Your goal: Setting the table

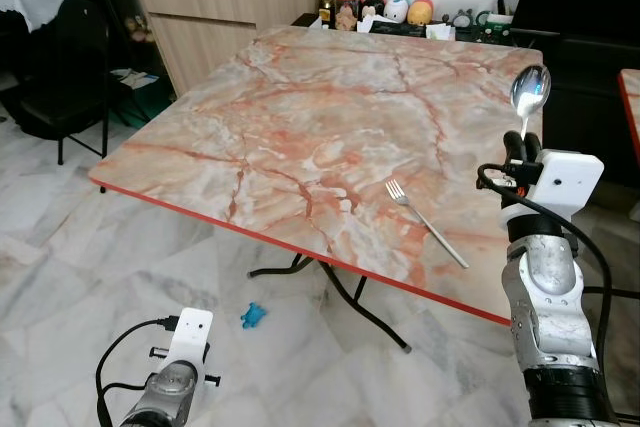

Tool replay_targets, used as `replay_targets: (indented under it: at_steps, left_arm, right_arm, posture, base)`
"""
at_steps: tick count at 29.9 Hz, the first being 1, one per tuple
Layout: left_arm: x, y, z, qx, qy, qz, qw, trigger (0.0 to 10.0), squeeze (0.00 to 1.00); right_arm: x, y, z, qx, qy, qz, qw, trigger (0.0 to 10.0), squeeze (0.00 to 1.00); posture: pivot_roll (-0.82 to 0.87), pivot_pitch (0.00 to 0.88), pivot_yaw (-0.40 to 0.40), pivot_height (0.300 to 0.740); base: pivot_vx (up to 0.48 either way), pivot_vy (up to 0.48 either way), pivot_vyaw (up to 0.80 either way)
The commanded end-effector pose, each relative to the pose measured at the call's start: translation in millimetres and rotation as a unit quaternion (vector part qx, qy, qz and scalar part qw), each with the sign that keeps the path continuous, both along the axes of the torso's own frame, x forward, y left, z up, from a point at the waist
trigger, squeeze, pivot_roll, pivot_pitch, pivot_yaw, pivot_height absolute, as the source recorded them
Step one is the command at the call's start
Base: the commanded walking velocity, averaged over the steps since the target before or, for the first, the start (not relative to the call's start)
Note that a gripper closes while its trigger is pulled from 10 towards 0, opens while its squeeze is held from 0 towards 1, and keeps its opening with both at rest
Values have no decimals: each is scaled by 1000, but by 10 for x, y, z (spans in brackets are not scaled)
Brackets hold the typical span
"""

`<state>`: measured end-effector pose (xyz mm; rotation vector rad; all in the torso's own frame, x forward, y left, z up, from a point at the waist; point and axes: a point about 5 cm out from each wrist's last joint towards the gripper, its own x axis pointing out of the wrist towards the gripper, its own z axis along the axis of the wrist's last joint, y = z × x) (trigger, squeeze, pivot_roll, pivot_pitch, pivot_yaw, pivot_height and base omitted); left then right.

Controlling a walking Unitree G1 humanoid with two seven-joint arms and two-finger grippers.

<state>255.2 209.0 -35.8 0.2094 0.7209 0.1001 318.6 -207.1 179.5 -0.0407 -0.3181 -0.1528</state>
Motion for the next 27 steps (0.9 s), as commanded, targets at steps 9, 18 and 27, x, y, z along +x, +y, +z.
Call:
replay_targets:
  at_steps: [9,18,27]
  left_arm:
    - [-140,149,-72,5,19,39,999,10000,0]
    - [-371,250,-198,-10,43,84,996,10000,0]
    - [-531,237,-294,-13,63,86,994,10000,0]
  right_arm:
    - [30,312,-7,19,-4,52,998,10000,0]
    - [31,393,45,11,-4,84,996,10000,0]
    - [-20,494,69,10,-9,104,994,10000,0]
  posture:
    - [9,0,25,740]
    - [2,0,1,740]
    - [8,0,-14,740]
  base:
    - [0,0,0]
    - [0,0,0]
    - [0,0,0]
